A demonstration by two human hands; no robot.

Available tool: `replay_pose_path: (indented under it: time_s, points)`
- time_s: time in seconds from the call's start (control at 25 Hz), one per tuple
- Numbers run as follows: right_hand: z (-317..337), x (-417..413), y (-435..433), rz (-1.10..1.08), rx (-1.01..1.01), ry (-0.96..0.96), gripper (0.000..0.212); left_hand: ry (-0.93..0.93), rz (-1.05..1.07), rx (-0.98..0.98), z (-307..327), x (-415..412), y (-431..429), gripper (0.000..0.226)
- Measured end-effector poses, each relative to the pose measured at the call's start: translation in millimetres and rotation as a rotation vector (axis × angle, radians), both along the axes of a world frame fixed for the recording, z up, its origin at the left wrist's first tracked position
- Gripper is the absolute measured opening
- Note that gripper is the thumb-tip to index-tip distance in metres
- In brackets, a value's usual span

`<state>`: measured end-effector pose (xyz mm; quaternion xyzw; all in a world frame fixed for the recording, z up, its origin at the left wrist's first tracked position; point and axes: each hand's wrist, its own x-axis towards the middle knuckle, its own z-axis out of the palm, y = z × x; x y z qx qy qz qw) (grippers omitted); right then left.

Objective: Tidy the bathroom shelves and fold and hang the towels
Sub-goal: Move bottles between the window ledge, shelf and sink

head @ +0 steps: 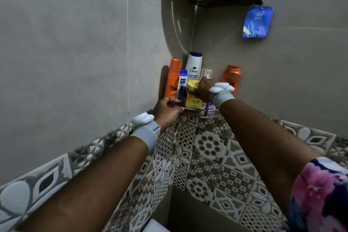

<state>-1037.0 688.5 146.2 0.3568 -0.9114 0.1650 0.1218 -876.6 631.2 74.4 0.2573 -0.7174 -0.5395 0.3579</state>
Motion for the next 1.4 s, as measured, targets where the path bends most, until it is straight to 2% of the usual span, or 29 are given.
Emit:
replay_pose_path:
  time_s: [0.24,0.48,0.6,0.72,0.8,0.88,1.0,1.16,1.4]
  points:
    - [-6,-6,-11,0.016,-0.006,-0.019,0.071,0.049,0.029,0.006,0,-5,-4,0.019]
    - [7,-1,0,0.071,0.086,0.086,0.076,-0.026,0.064,-0.097,4,-12,-3,0.014]
    - [29,-5,21,0.134,-0.037,0.15,0.059,-0.084,0.099,-0.235,13,-11,6,0.014]
    - [44,-24,47,0.055,-0.129,0.19,0.038,-0.187,0.073,-0.341,22,-14,16,0.026]
    - [39,-34,60,0.055,-0.09,0.153,0.033,-0.256,-0.008,-0.305,26,-19,23,0.04]
    - [26,-41,70,0.1,-0.072,0.096,0.033,-0.308,-0.081,-0.197,28,-26,34,0.053]
    - [5,-47,72,0.154,-0.13,0.067,0.044,-0.337,-0.119,-0.103,29,-32,45,0.07]
    - [-7,-52,60,0.181,-0.195,-0.002,0.049,-0.321,-0.112,-0.103,25,-37,48,0.075]
    - [-14,-64,48,0.114,-0.399,-0.161,0.028,-0.307,-0.141,-0.062,27,-33,52,0.078]
